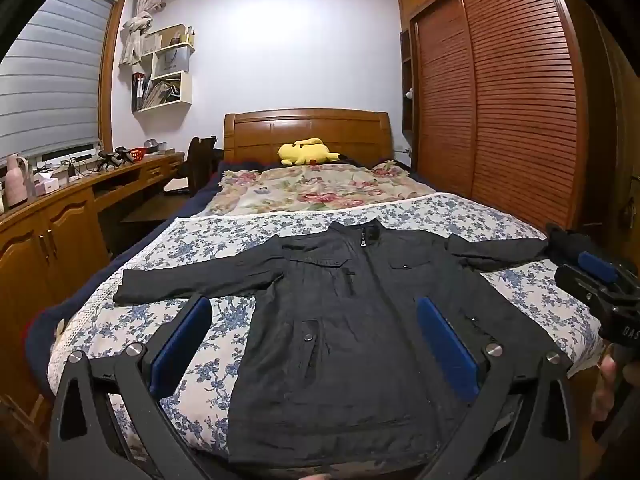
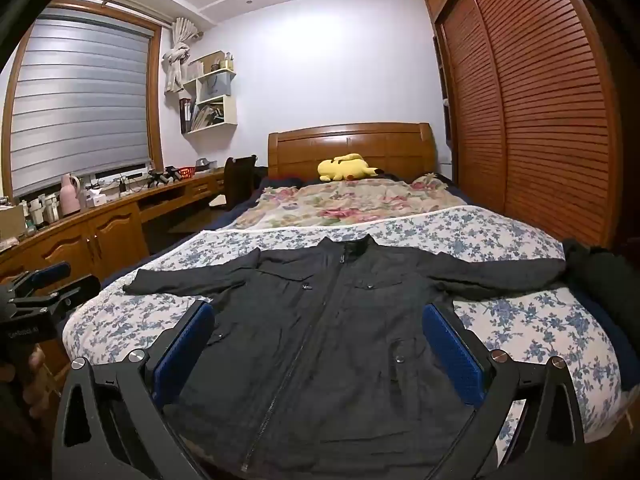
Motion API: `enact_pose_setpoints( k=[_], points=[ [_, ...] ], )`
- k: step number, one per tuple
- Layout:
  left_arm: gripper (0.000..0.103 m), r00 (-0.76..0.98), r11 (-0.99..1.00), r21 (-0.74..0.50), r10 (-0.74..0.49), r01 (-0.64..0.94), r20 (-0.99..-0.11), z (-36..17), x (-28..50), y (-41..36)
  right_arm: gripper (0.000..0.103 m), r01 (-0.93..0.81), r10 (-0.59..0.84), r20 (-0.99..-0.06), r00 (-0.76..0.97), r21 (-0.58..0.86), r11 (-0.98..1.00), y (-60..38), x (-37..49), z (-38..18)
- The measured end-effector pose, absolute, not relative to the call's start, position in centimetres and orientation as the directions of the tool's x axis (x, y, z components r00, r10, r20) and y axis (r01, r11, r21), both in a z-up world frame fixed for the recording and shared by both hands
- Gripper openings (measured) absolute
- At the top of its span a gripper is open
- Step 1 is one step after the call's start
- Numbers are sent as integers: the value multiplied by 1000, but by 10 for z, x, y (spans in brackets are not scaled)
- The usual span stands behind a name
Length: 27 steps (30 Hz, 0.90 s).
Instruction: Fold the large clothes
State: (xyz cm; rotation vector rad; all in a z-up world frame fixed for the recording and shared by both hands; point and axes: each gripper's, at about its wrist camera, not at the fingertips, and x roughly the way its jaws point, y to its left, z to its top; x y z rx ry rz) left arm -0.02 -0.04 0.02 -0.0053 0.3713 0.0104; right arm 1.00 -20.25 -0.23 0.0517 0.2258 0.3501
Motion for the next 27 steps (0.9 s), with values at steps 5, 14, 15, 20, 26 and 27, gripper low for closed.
enact_pose_setpoints(
  k=[5,14,15,20,26,27],
  points=[
    [103,934,1000,-17,4,-11,-358,1,-2,1,103,-337,348,-213,913,87,938,-202,10,-3],
    [103,934,1000,-15,10,-17,-358,-3,-4,8,103,-339,348,-213,913,76,938,-203,11,-4],
    [103,934,1000,-14,11,-18,-358,-3,-5,9,103,-340,348,-213,913,76,938,-203,11,-3],
    [103,933,1000,-12,17,-23,-361,-2,-1,6,103,-339,347,-215,913,73,938,-203,9,-3],
    [103,933,1000,-9,19,-24,-360,-1,-1,4,103,-339,347,-219,912,73,938,-203,9,-2],
    [103,933,1000,-9,19,-24,-360,-1,-1,4,103,-341,349,-219,911,73,937,-203,9,-2]
  ],
)
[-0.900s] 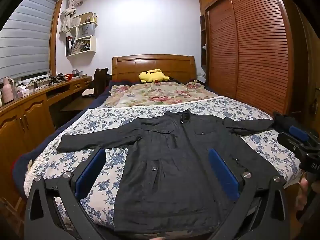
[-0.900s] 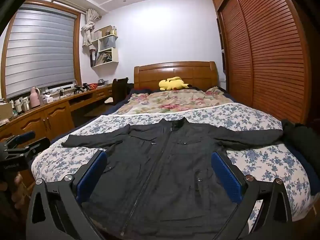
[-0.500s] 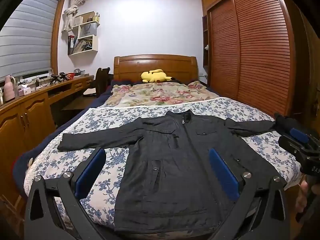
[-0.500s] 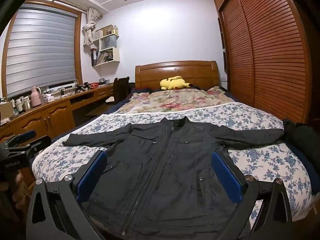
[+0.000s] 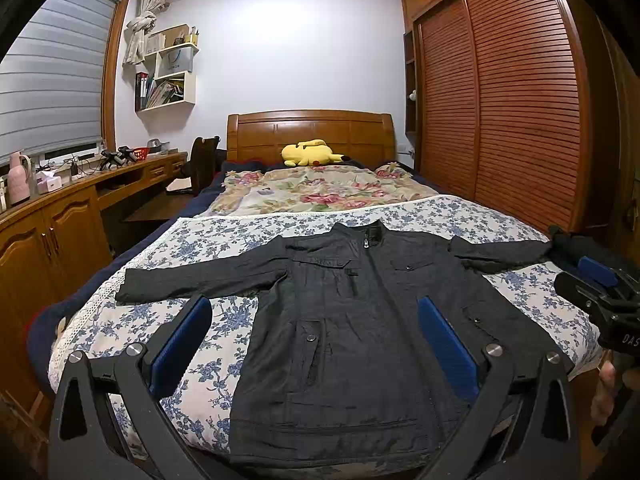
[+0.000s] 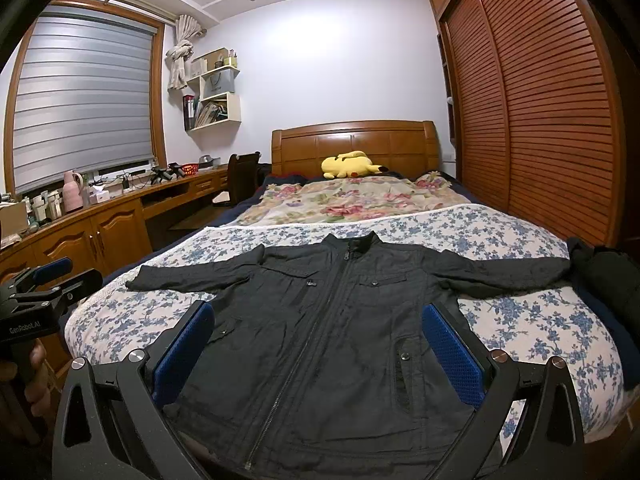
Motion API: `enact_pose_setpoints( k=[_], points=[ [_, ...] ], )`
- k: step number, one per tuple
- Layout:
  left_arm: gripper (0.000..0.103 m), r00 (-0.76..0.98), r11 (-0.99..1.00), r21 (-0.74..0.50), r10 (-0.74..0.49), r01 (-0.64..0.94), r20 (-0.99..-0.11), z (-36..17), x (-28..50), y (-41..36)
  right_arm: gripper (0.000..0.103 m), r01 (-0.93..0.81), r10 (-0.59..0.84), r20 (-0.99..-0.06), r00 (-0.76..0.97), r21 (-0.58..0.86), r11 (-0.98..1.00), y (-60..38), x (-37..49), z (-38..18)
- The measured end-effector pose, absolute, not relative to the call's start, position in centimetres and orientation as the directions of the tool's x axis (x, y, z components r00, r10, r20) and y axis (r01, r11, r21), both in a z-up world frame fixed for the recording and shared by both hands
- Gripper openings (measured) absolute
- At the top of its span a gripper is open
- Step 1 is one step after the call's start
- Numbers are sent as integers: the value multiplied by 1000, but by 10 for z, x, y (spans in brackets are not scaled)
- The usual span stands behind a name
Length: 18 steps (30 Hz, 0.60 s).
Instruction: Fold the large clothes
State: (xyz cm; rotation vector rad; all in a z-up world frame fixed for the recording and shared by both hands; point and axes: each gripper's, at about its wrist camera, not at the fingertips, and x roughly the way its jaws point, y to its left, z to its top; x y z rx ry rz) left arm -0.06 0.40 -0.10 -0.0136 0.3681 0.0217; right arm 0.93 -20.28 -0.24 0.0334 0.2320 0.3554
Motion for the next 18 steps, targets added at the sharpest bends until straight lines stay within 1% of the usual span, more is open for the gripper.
enact_pose_setpoints(
  k=[18],
  points=[
    [103,937,1000,-1,19,-20,-348,9,-2,-2,103,-341,348,-218,912,72,937,-202,9,-2]
  ],
)
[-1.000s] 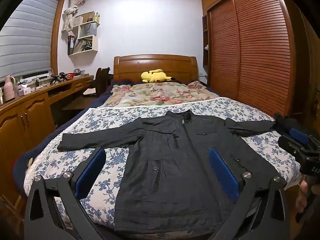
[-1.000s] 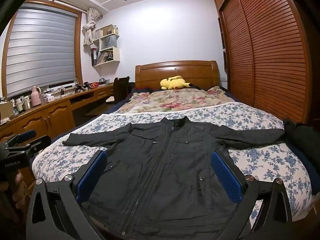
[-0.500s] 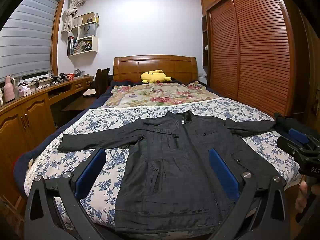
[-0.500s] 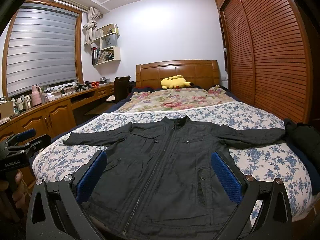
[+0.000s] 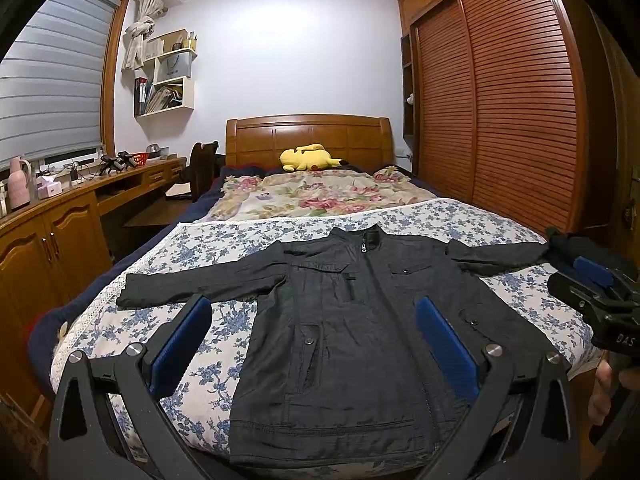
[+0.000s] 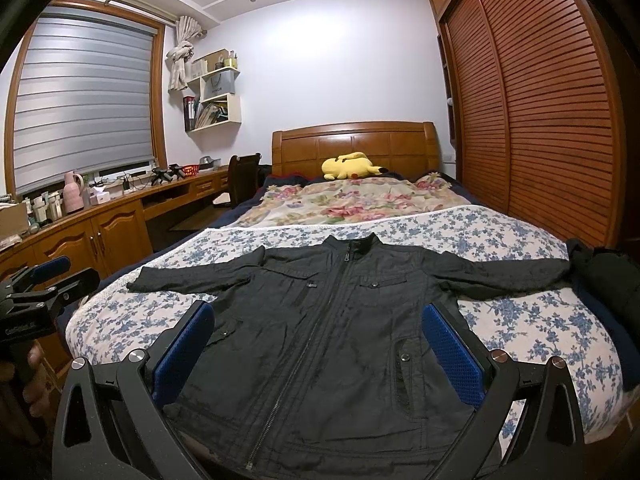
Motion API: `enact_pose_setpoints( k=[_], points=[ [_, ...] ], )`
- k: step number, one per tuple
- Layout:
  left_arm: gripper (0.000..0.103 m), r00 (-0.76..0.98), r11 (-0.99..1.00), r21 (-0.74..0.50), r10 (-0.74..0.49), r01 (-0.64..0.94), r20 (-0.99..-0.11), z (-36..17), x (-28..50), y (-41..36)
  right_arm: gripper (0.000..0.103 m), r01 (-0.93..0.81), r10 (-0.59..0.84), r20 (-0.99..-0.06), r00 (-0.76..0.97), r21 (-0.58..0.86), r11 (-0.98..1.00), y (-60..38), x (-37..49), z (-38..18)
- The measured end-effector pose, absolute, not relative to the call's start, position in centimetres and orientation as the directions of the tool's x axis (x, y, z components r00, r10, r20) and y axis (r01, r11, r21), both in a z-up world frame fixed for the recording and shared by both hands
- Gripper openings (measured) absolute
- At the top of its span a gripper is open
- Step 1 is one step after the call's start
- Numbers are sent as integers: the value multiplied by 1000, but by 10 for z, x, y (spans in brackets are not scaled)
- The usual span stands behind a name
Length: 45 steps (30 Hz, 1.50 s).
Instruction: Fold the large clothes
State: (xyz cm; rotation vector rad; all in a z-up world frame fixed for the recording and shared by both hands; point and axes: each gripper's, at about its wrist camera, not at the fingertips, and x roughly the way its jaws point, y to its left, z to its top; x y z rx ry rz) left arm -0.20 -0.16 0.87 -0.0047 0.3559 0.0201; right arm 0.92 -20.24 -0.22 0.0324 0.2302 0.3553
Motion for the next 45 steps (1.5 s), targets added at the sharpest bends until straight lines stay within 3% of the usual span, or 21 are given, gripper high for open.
enact_pose_setpoints(
  k=[45],
  points=[
    [103,943,1000,-6,21,-24,-332,21,-11,-3,103,-355,363,-213,907,77,932,-207,9,-4]
  ],
)
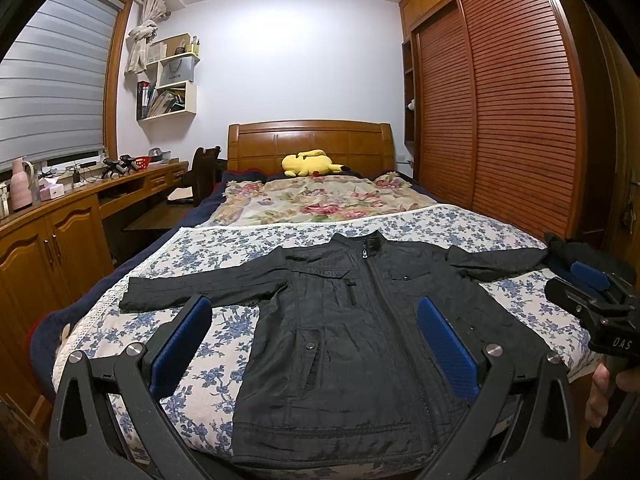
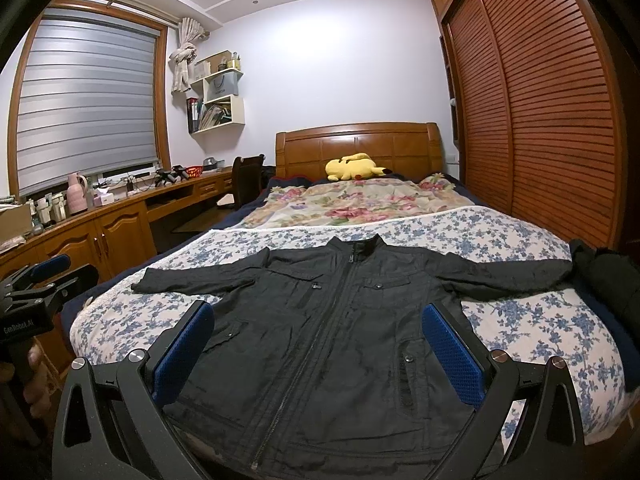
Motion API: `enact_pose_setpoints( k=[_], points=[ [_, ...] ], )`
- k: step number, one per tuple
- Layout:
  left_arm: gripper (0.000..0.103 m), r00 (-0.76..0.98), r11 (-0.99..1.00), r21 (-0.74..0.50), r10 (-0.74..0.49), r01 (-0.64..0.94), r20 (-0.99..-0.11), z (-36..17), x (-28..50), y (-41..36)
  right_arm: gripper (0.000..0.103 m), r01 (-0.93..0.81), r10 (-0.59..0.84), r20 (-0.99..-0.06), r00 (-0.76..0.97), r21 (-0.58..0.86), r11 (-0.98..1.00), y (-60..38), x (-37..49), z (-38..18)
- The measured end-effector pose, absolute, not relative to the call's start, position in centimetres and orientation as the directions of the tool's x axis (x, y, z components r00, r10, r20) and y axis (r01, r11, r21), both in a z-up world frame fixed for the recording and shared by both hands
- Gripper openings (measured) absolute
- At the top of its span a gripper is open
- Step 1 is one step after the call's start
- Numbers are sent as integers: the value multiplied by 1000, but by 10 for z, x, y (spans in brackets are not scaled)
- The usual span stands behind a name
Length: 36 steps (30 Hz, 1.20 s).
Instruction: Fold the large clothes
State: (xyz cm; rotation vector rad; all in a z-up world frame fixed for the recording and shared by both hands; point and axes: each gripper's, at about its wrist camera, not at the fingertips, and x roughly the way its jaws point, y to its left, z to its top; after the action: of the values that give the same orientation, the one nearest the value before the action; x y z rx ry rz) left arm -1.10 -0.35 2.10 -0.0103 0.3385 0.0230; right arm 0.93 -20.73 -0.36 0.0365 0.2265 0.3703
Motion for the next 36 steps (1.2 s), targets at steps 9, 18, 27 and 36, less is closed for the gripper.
enact_pose_setpoints(
  k=[9,18,27,36],
  points=[
    [103,923,998,-1,53,-58,-381,-3,4,16,103,-377,380,-241,893,61,924,-197,22,-9],
    [103,910,994,3,101,-110,-402,-24,10,45,103,-418,416,-277,866,56,907,-182,43,-10],
    [103,883,986,39,164,-164,-441,-45,25,87,103,-458,454,-296,840,60,887,-168,69,-16],
    [103,834,979,55,196,-196,-515,-81,39,138,103,-479,461,-358,812,43,877,-155,99,-33]
  ],
)
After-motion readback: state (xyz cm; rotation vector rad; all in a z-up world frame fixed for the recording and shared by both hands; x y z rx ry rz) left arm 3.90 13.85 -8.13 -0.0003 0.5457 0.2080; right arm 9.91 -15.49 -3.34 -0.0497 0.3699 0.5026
